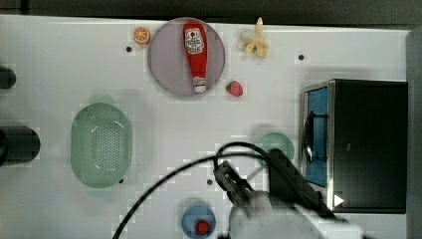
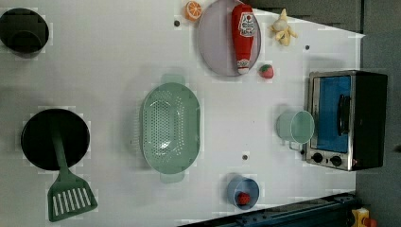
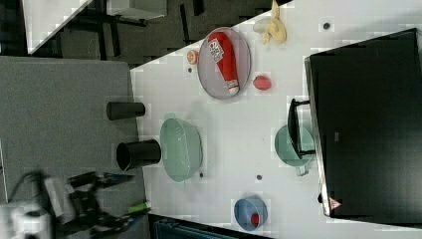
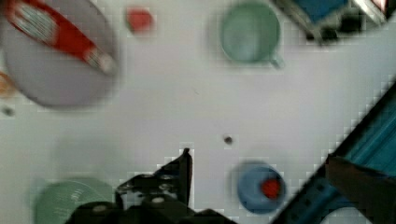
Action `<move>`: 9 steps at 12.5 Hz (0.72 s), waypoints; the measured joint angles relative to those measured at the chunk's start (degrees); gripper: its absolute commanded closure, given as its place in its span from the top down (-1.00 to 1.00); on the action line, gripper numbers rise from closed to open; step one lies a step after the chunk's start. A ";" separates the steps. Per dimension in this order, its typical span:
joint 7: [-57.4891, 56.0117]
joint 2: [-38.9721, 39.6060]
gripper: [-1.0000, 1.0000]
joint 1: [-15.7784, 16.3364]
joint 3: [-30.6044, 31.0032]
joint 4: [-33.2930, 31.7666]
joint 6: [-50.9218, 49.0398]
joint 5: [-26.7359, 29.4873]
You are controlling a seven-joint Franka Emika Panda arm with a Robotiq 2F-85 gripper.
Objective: Drag strainer left to right.
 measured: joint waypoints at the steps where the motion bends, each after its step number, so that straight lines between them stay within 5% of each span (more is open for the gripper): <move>1: 0.38 -1.31 1.00 0.03 0.46 1.01 0.67 -0.38; 4: 2.58 1.31 1.00 1.30 4.44 2.69 4.21 1.61; 9: 17.28 16.74 1.00 2.34 21.76 2.01 8.32 -0.28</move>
